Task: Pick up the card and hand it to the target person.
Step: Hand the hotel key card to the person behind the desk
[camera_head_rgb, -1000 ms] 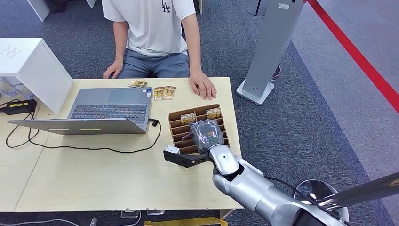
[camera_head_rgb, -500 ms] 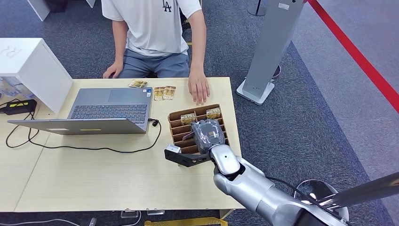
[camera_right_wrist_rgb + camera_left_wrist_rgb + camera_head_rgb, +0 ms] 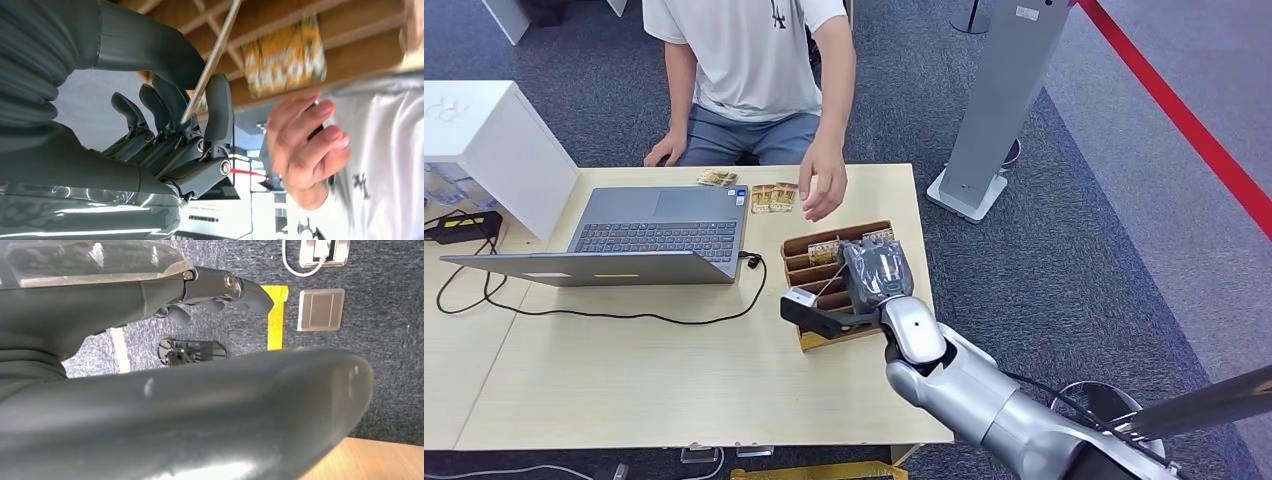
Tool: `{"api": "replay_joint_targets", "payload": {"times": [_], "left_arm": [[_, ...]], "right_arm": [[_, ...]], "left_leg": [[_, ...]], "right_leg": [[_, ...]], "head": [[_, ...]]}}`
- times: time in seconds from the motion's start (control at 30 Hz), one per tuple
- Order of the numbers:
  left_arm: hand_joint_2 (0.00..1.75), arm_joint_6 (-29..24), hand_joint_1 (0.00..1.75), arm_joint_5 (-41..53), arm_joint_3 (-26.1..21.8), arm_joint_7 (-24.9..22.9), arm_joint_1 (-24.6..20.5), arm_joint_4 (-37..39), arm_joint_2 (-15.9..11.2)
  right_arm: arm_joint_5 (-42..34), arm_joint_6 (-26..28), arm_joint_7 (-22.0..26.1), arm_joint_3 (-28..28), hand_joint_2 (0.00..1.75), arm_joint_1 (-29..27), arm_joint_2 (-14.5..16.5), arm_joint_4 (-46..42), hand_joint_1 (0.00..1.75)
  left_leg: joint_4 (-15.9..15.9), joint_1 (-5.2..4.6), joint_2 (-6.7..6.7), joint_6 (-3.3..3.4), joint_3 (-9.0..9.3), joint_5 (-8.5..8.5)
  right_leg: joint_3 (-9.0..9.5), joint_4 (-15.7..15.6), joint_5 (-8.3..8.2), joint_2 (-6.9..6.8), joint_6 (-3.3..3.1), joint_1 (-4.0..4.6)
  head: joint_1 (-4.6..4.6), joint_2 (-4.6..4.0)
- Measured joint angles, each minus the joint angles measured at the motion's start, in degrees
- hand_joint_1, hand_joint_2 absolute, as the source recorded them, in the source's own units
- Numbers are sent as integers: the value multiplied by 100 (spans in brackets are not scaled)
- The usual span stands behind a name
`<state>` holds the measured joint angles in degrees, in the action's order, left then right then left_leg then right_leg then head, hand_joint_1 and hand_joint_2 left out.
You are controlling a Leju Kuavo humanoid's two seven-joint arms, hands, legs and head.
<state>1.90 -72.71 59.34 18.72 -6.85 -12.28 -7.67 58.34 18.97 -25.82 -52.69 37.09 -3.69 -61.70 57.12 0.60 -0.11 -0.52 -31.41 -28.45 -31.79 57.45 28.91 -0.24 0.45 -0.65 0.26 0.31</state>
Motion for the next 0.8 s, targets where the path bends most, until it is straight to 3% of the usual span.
{"api": "replay_joint_targets", "payload": {"times": [0.37,0.8], "left_arm": [[0,-1,0,-36,0,10,64,0,0],[0,1,0,-90,0,53,88,0,0]], "right_arm": [[-80,129,-165,312,175,15,-377,-845,154],[-243,501,-176,565,175,-67,-537,-1221,154]], "left_leg": [[1,0,0,0,0,0],[1,0,0,0,0,0]], "right_leg": [[0,0,0,1,0,0],[0,0,0,1,0,0]], "head": [[-3,0],[1,0]]}}
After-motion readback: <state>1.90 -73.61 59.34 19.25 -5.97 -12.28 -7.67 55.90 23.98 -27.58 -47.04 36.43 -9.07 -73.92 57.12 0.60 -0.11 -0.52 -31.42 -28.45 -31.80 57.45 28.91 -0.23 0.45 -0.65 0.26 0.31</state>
